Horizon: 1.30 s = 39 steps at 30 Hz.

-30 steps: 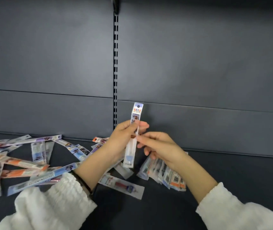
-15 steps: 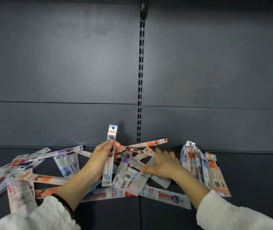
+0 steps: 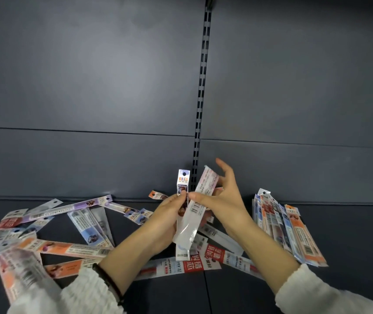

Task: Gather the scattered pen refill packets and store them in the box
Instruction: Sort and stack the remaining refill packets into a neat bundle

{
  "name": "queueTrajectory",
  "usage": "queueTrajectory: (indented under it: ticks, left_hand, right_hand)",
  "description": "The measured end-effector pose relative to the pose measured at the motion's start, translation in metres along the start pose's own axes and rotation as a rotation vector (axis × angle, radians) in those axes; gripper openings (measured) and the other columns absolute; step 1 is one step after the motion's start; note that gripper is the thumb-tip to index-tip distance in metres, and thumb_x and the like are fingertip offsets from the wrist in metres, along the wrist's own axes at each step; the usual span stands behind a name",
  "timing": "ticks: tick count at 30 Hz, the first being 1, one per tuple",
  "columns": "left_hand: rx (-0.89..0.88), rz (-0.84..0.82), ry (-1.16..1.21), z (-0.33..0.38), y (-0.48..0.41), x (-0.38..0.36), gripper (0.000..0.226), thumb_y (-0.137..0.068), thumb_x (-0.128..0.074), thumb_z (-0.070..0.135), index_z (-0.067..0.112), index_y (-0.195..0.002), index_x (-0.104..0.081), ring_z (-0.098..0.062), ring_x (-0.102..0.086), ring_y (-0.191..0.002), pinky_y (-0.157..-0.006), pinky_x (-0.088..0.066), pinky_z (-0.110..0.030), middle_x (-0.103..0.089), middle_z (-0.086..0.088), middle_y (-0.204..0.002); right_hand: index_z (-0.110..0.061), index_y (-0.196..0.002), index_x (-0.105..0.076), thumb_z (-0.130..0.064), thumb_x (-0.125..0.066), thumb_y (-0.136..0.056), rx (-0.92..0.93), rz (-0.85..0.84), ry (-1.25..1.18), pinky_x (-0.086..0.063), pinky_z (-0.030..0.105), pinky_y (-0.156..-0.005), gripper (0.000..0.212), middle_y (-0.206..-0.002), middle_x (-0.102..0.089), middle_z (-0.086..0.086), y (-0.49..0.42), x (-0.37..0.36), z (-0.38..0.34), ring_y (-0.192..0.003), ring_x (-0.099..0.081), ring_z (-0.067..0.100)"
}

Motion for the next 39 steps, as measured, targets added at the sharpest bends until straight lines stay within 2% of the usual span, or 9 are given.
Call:
queueTrajectory:
  ticks: [3,7,12,17,20,26,31,36,39]
  left_hand:
    - [0.007,-0.034,0.042,0.001,0.003,-0.004,0.032,-0.099,-0.045,0.034,0.011,-0.112,-0.064,-0.023,-0.071,-0.068,-0.066,-0.060,-0.035,-0.075,-0.014,-0.084]
    - [-0.006,-0.062,0.006,0.006,0.004,0.000,0.041,-0.099,-0.040,0.042,0.011,-0.114,-0.061,-0.012,-0.051,-0.047,-0.044,-0.044,-0.022,-0.062,-0.004,-0.065]
    - [-0.099,-0.047,0.130,0.020,0.000,0.017,0.041,-0.099,-0.040,0.038,0.008,-0.124,-0.051,-0.010,-0.041,-0.052,-0.050,-0.040,-0.021,-0.045,0.001,-0.063]
    - [-0.200,-0.060,0.195,0.035,0.000,0.038,0.034,-0.101,-0.040,0.023,0.027,-0.133,-0.050,-0.015,-0.053,-0.063,-0.065,-0.049,-0.031,-0.058,-0.002,-0.076]
    - [-0.185,-0.125,0.203,0.036,0.001,0.041,0.039,-0.098,-0.044,0.018,0.028,-0.135,-0.050,-0.016,-0.050,-0.064,-0.067,-0.047,-0.033,-0.058,-0.002,-0.079]
    - [-0.224,-0.137,0.178,0.038,0.001,0.052,0.064,-0.078,-0.048,-0.009,0.025,-0.131,-0.054,-0.014,-0.049,-0.058,-0.061,-0.048,-0.032,-0.055,-0.004,-0.075]
    - [-0.222,-0.004,0.361,0.036,-0.004,0.065,0.053,-0.058,-0.057,0.000,0.013,-0.110,-0.059,-0.009,-0.036,-0.044,-0.045,-0.036,-0.019,-0.048,0.001,-0.062]
    - [-0.153,0.108,0.253,0.026,-0.007,0.071,0.033,-0.082,-0.039,0.006,0.010,-0.106,-0.061,-0.011,-0.047,-0.049,-0.050,-0.043,-0.024,-0.056,0.000,-0.068]
    - [-0.143,0.163,0.232,0.023,-0.006,0.071,0.024,-0.094,-0.043,0.016,0.010,-0.106,-0.063,-0.012,-0.052,-0.054,-0.054,-0.045,-0.025,-0.061,0.000,-0.074]
  right_hand:
    - [-0.045,-0.140,-0.028,-0.017,-0.086,-0.066,0.184,0.028,0.200,-0.059,0.035,-0.084,0.098,-0.139,-0.044,-0.006,0.004,-0.006,-0.015,-0.109,-0.062,0.012]
    - [-0.040,-0.145,-0.022,-0.034,-0.071,-0.081,0.205,0.004,0.370,-0.054,0.015,-0.074,0.080,-0.136,-0.037,-0.015,0.005,-0.004,-0.023,-0.094,-0.063,0.005]
    - [-0.025,-0.112,-0.066,-0.035,-0.066,-0.087,0.014,-0.176,0.738,-0.053,0.027,-0.086,0.027,-0.109,-0.067,-0.008,0.004,0.017,0.004,-0.089,-0.064,0.004]
    - [-0.023,-0.128,-0.057,-0.052,-0.067,-0.078,-0.117,-0.376,1.099,-0.042,0.034,-0.099,0.059,-0.126,-0.050,-0.004,0.012,0.007,0.041,-0.119,-0.045,0.016]
    - [-0.025,-0.123,-0.061,-0.044,-0.068,-0.079,-0.113,-0.331,1.069,-0.042,0.036,-0.098,0.048,-0.124,-0.050,-0.002,0.008,0.003,0.044,-0.122,-0.043,0.020]
    - [-0.029,-0.096,-0.068,-0.038,-0.074,-0.075,-0.125,-0.269,0.971,-0.058,0.035,-0.072,0.024,-0.094,-0.069,-0.011,0.006,0.008,0.044,-0.079,-0.066,0.006]
    - [-0.025,-0.091,-0.071,-0.028,-0.079,-0.075,-0.063,-0.164,0.767,-0.044,0.011,-0.058,0.018,-0.082,-0.066,-0.017,0.006,0.013,0.033,-0.071,-0.060,-0.004]
    - [-0.026,-0.098,-0.073,-0.026,-0.076,-0.079,0.063,0.002,0.582,-0.044,0.013,-0.071,0.019,-0.089,-0.062,-0.019,0.004,0.015,0.023,-0.086,-0.061,0.001]
    - [-0.024,-0.106,-0.072,-0.020,-0.070,-0.084,0.102,0.033,0.598,-0.043,0.016,-0.079,0.022,-0.097,-0.057,-0.014,0.004,0.016,0.021,-0.094,-0.057,0.005]
Point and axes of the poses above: each hand's wrist, its own y-axis away from the middle knuckle, its own x-axis out of the back of the hand, z = x × y, the point moved 7 cm from there along -y, towards the middle knuckle
